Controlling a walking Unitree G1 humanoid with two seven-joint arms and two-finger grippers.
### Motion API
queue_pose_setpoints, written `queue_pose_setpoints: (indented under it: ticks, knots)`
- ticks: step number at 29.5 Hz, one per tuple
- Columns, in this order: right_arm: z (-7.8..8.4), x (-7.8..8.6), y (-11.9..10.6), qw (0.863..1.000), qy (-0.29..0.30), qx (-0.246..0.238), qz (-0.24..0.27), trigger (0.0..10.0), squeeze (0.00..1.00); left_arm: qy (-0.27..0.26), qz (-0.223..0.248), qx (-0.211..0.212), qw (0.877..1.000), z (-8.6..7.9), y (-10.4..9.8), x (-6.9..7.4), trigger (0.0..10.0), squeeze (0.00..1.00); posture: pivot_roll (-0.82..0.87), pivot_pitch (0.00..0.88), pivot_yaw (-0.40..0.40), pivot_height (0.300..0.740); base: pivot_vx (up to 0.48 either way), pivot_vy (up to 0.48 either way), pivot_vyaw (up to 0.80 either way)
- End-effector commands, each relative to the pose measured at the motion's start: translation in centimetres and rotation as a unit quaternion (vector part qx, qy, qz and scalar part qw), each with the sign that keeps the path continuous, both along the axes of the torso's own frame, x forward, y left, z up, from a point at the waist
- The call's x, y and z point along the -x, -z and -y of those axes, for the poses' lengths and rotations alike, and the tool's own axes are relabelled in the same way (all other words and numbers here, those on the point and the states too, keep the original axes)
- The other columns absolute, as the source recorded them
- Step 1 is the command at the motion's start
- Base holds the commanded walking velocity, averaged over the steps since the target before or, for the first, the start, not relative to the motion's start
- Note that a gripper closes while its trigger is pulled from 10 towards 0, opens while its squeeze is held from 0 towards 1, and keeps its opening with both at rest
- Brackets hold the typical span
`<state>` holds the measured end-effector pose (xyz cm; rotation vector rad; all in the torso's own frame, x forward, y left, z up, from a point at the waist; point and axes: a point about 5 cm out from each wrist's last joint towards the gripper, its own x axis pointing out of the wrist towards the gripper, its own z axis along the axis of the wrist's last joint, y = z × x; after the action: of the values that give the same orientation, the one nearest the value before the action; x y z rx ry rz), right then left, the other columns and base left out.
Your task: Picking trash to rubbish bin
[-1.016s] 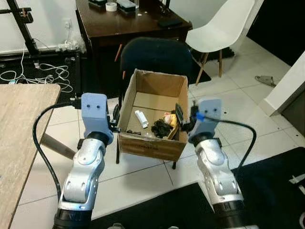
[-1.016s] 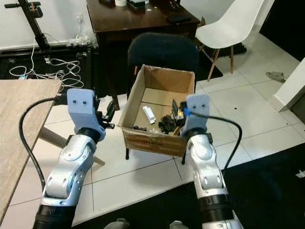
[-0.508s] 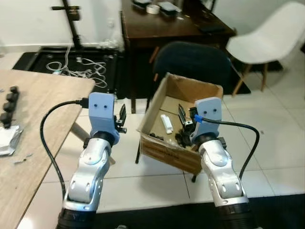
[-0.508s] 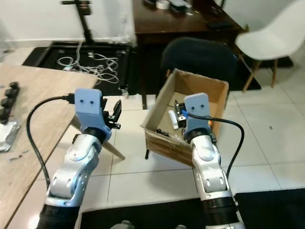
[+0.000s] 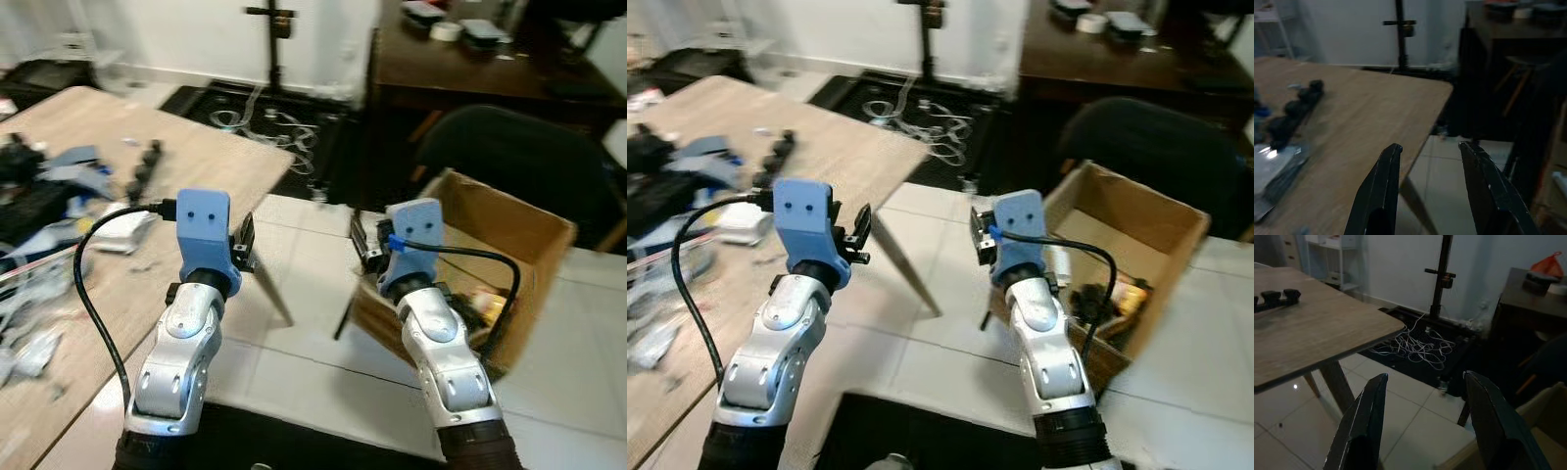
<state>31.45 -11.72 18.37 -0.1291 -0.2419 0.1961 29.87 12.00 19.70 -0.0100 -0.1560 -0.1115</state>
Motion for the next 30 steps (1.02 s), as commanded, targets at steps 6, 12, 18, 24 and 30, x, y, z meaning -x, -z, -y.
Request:
queue_pose_setpoints:
  ticks: [6, 12, 18, 24, 30]
  knots:
    - [0.06, 0.41, 0.02, 1.000, 0.001, -0.005, -0.008, 10.0, 0.00, 0.001, -0.010, -0.006, 1.000, 0.04, 0.22, 0.39, 10.0, 0.00, 0.08, 0.110, 0.003, 0.740, 0.000, 0.000, 0.80]
    - [-0.05, 0.51, 0.10, 1.000, -0.002, -0.006, -0.012, 10.0, 0.00, 0.001, -0.012, -0.006, 1.000, 0.11, 0.30, 0.54, 10.0, 0.00, 0.07, 0.106, -0.002, 0.740, 0.000, 0.000, 0.80]
    - [-0.20, 0.58, 0.16, 1.000, -0.008, -0.006, -0.017, 10.0, 0.00, 0.000, -0.014, -0.005, 1.000, 0.11, 0.35, 0.62, 10.0, 0.00, 0.07, 0.105, -0.005, 0.740, 0.000, 0.000, 0.80]
    - [-0.47, 0.59, 0.23, 1.000, -0.014, -0.006, -0.023, 10.0, 0.00, -0.001, -0.018, -0.005, 1.000, 0.09, 0.42, 0.73, 10.0, 0.00, 0.07, 0.104, -0.007, 0.740, 0.000, 0.000, 0.80]
    - [-0.59, 0.66, 0.34, 0.999, -0.020, -0.005, -0.028, 10.0, 0.00, -0.002, -0.021, -0.004, 1.000, 0.06, 0.47, 0.82, 10.0, 0.00, 0.07, 0.102, -0.012, 0.740, 0.000, 0.000, 0.80]
